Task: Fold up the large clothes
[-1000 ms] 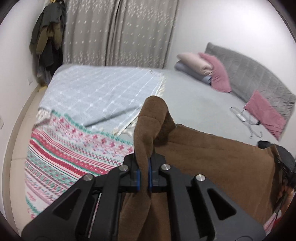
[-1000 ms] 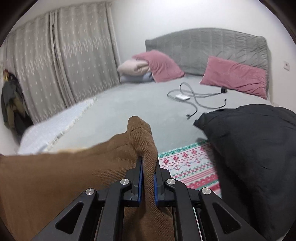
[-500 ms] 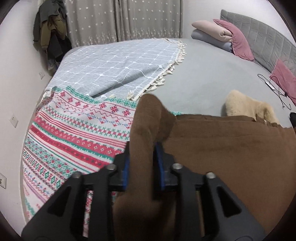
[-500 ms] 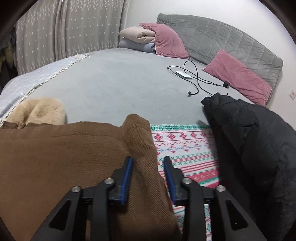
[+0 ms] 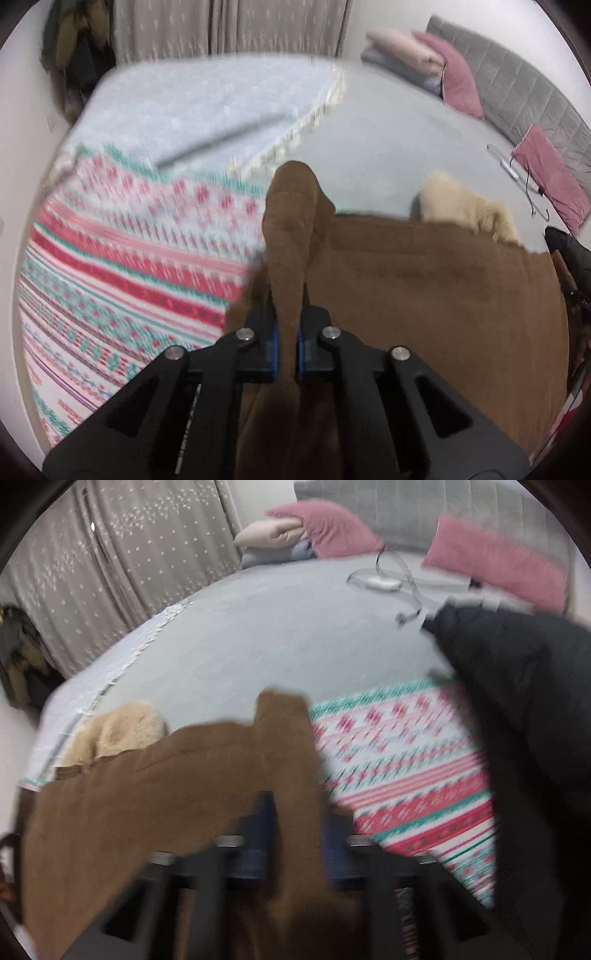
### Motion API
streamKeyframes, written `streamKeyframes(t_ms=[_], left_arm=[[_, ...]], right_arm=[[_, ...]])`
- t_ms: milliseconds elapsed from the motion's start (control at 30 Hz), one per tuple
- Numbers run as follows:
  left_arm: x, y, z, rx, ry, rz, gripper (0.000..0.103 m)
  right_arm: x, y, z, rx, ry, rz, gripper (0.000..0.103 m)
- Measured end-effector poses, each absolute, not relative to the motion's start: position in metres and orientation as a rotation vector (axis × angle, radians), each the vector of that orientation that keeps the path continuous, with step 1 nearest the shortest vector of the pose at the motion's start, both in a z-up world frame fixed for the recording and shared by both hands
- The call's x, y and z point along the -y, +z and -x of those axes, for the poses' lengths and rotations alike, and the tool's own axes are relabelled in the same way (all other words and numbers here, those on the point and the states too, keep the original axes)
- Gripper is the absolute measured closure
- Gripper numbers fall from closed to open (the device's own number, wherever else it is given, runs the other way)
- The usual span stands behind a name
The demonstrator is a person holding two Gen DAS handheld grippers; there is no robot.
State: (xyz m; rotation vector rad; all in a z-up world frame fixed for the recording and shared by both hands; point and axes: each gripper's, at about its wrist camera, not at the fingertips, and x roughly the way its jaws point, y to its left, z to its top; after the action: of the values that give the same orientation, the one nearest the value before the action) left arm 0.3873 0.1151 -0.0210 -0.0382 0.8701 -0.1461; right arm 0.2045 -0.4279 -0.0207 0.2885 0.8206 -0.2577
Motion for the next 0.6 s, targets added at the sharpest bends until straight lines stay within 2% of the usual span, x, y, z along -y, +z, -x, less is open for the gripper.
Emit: streamKeyframes(t_ms=[200,300,433,533,600], left_arm=[[-0.112,0.041,-0.382,-0.632,-0.156,0.113,0.095],[-0.116,0.045,-0.402,-0.598,-0.127,0.141,0.095],[-0.117,0.002,-0.439,-0.706,-0.083,0.154,0.094],[-0.11,-0.053,-0.454,-0.831,-0.028,0.083,0.094],[-0.106,-0.073,-0.454,-0.854,0.006,0.041,0.092]], right_arm=[[0.4,0.047,-0.203,-0.58,-0.3,-0.146,0.096],[0.4,0.062,-0.218,-0.517,-0.334,-0.118,0.096],[0.413,0.037,-0.248,-0.587,-0.357,-0.132,0.095],[0.422,-0.018,-0.272,-0.742,-0.37,-0.144,0.093],[0.429,-0.046,-0.278,-0.827,-0.389,-0.155,0.09]])
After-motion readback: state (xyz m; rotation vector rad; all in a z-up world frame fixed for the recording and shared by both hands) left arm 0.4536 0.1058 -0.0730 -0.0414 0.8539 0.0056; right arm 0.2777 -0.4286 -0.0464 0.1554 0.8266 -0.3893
